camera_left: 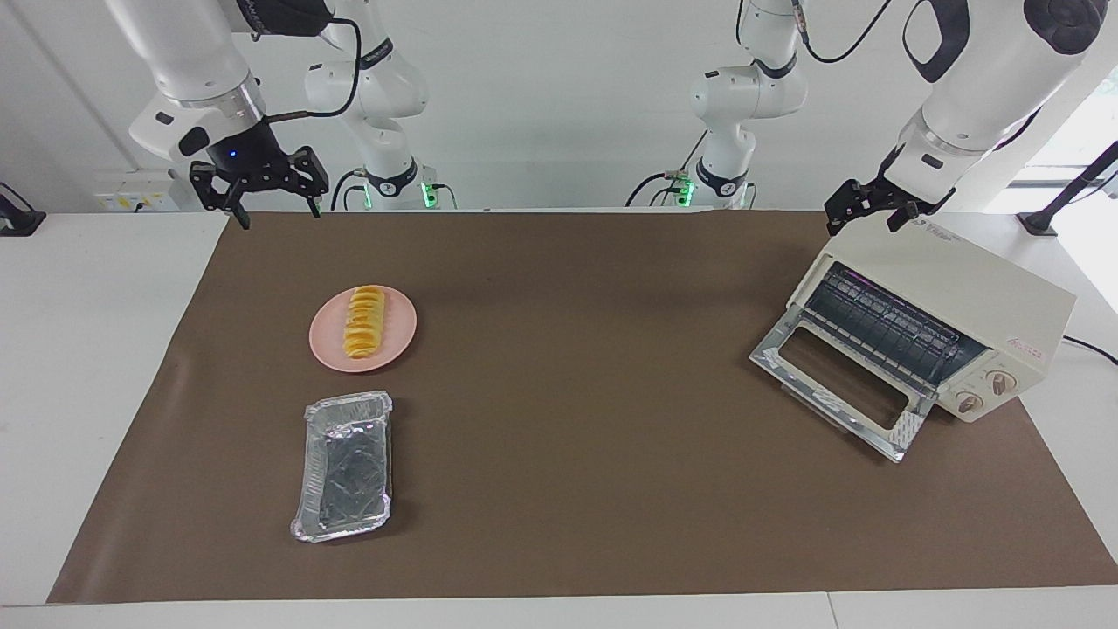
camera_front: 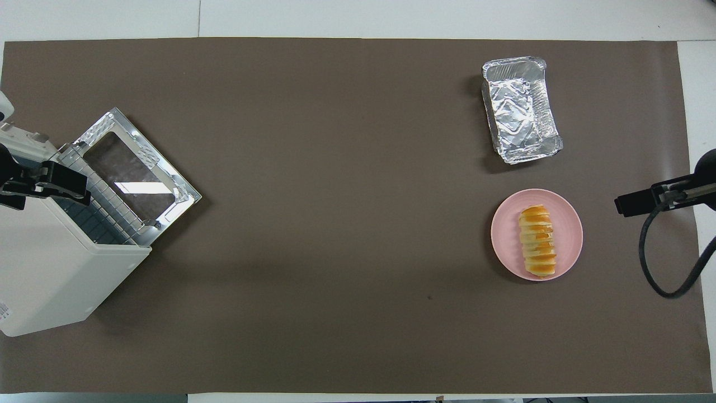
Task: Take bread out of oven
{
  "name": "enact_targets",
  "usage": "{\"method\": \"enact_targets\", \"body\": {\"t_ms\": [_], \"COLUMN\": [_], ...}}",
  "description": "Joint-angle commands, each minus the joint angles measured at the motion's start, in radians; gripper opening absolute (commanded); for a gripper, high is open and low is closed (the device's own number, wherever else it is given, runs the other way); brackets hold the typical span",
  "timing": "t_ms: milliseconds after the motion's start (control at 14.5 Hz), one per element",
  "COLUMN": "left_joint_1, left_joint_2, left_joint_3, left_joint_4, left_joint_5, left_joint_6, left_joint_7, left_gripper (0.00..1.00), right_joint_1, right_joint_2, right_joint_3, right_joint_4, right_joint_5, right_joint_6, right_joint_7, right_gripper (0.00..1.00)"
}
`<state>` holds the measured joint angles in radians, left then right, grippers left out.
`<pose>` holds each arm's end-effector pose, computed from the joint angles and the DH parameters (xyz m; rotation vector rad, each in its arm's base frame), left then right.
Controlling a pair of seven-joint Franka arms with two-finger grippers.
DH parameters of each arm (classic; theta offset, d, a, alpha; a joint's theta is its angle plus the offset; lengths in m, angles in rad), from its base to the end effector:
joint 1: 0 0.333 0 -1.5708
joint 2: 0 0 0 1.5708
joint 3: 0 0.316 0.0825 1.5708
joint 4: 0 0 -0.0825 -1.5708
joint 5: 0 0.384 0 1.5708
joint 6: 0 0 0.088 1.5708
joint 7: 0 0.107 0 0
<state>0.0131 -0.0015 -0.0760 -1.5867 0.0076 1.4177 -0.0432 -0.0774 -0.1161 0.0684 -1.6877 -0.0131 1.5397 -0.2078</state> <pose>0.5351 -0.0328 0.6059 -3.1140 0.0298 0.2604 0.5140 -0.0040 0.6287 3.1084 0.3088 -0.0535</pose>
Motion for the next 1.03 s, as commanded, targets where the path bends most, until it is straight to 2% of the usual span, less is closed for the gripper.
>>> {"method": "enact_targets", "body": {"t_ms": [0, 483, 966], "left_joint_1": [0.008, 0.008, 0.008], "left_joint_2": [-0.028, -0.028, -0.028], "left_joint_3": [-0.001, -0.001, -0.001], "left_joint_4": [-0.024, -0.024, -0.024], "left_joint_5": [-0.009, -0.009, -0.009], "left_joint_6": [0.004, 0.004, 0.004], "left_joint_7": [0.006, 0.006, 0.006], "left_gripper": [1.0, 1.0, 1.0], "right_joint_1": [-0.067, -0.082, -0.084], "right_joint_2": [0.056, 0.07, 0.07], "right_joint_3": [0.008, 0.01, 0.008], "right_joint_4": [0.089, 0.123, 0.123], "right_joint_5": [0.033, 0.028, 0.025], "right_joint_6": [-0.07, -0.131, -0.125], "right_joint_7": [-0.036, -0.035, -0.035], "right_gripper": [1.0, 1.0, 1.0]}}
